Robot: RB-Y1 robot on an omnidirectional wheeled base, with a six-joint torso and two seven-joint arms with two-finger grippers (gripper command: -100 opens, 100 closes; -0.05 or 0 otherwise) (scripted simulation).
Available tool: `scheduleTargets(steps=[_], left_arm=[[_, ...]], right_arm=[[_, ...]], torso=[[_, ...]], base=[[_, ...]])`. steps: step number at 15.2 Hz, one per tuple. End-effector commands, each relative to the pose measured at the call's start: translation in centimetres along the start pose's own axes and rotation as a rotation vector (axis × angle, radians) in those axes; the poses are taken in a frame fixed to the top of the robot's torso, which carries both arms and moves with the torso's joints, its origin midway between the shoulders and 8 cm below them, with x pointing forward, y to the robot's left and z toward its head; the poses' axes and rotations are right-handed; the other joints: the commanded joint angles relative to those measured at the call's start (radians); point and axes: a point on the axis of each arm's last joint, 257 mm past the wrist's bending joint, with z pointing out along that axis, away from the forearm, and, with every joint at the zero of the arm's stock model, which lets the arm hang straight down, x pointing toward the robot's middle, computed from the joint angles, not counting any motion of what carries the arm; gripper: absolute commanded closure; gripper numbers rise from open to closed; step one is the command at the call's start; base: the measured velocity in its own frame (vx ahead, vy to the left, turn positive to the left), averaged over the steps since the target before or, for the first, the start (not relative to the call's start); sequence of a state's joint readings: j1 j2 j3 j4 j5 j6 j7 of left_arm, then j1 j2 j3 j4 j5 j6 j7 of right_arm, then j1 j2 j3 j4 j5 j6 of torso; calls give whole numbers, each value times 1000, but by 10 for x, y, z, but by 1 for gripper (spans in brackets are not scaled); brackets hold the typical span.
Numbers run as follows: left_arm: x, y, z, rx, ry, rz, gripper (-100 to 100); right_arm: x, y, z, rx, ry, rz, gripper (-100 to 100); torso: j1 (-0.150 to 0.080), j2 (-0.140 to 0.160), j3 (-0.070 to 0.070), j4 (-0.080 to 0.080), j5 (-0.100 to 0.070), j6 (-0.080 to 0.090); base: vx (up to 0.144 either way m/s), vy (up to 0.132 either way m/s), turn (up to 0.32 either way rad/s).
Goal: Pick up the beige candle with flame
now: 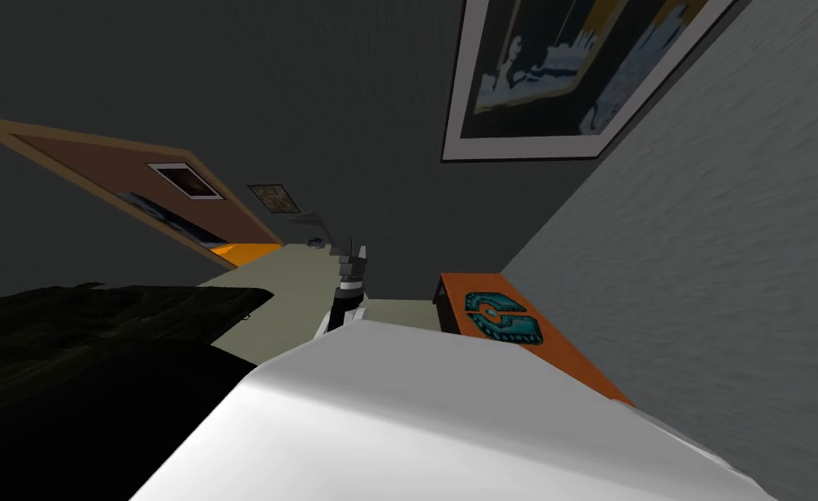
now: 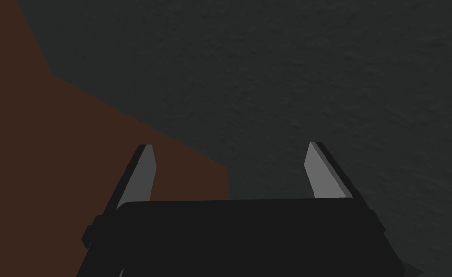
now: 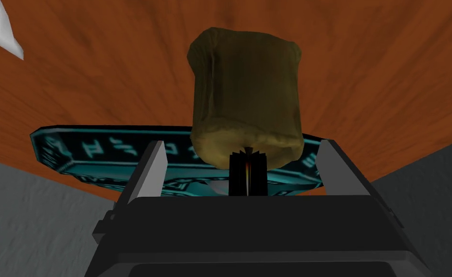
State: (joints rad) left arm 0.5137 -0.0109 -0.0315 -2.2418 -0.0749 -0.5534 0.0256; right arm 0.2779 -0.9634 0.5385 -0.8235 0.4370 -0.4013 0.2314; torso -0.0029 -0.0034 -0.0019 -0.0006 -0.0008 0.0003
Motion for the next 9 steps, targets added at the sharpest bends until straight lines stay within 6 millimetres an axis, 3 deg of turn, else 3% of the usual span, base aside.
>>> scheduleTargets(steps=[1, 5, 6, 9], left_arm=[[0, 0, 0, 0, 0, 0, 0], [0, 0, 0, 0, 0, 0, 0], [0, 0, 0, 0, 0, 0, 0], [0, 0, 0, 0, 0, 0, 0]], right_arm=[[0, 0, 0, 0, 0, 0, 100], [0, 1, 0, -3, -1, -1, 100], [-4, -7, -8, -7, 0, -9, 100], [-5, -8, -10, -7, 0, -13, 100]], torso=[[0, 0, 0, 0, 0, 0], [0, 0, 0, 0, 0, 0], [0, -1, 0, 0, 0, 0], [3, 0, 0, 0, 1, 2]], base=[[-3, -2, 11], [0, 0, 0], [4, 24, -89], [0, 40, -103]])
